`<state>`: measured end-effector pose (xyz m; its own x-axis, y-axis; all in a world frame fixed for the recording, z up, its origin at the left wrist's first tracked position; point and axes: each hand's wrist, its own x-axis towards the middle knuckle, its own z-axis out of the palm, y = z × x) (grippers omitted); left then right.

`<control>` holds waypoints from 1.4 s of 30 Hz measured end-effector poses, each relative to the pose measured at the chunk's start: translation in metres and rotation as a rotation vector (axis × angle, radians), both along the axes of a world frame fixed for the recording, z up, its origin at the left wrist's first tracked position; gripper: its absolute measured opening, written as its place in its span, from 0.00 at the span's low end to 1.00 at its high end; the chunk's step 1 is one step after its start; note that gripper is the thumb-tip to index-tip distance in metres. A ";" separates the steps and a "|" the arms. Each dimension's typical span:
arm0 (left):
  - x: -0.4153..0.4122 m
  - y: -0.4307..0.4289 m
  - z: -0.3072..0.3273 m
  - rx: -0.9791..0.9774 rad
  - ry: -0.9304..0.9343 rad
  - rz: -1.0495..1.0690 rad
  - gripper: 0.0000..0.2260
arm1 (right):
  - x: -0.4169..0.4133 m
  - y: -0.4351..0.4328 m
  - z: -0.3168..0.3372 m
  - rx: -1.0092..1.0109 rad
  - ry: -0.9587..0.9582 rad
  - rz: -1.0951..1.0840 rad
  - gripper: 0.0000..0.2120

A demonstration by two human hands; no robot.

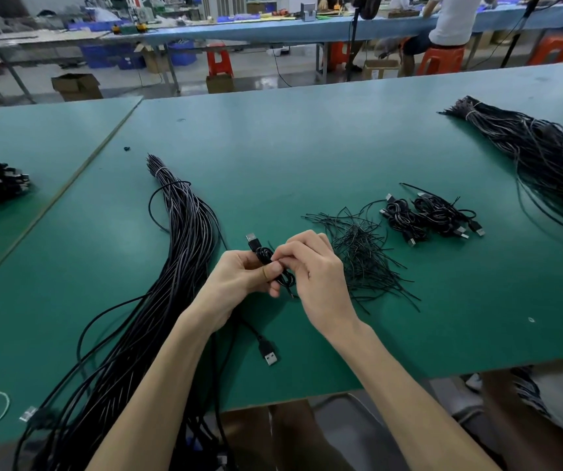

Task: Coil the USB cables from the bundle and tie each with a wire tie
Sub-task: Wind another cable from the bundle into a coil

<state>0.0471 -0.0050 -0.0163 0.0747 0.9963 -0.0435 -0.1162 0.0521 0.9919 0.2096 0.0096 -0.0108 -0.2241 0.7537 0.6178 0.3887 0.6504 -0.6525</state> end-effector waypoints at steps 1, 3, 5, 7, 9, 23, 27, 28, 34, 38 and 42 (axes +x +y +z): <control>0.000 0.000 0.000 0.002 0.000 -0.011 0.04 | 0.000 -0.001 0.001 -0.002 0.004 0.007 0.05; 0.000 0.000 0.000 0.003 0.010 -0.030 0.04 | -0.001 -0.002 0.001 -0.004 0.001 0.028 0.06; 0.000 -0.001 0.001 -0.008 0.036 -0.028 0.08 | -0.001 -0.002 0.001 -0.016 -0.006 0.049 0.07; 0.000 0.000 0.003 -0.024 0.069 -0.026 0.12 | -0.001 -0.001 0.001 -0.027 -0.009 0.065 0.08; 0.001 -0.001 0.004 -0.036 0.090 -0.031 0.14 | -0.001 -0.001 0.001 -0.041 -0.008 0.077 0.08; -0.002 -0.009 0.015 -0.038 0.063 -0.127 0.10 | 0.005 0.005 -0.002 -0.031 -0.007 0.056 0.11; -0.002 -0.009 0.015 -0.057 0.031 -0.093 0.11 | 0.006 0.003 0.001 -0.220 0.161 0.092 0.10; -0.002 -0.009 0.015 -0.057 0.013 -0.091 0.11 | 0.007 0.004 0.002 -0.281 0.225 0.097 0.10; -0.003 -0.007 0.017 -0.048 -0.057 -0.054 0.09 | 0.010 0.006 0.006 -0.328 0.241 0.031 0.06; 0.000 -0.007 0.016 -0.052 -0.084 -0.037 0.08 | 0.010 0.007 0.005 -0.311 0.223 0.001 0.06; 0.000 -0.006 0.016 -0.057 -0.121 -0.016 0.07 | 0.009 0.009 0.001 -0.226 0.210 -0.013 0.05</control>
<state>0.0475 -0.0113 -0.0005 0.0983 0.9911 -0.0900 -0.2340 0.1109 0.9659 0.2186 0.0182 -0.0102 -0.0992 0.8791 0.4662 0.2375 0.4759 -0.8468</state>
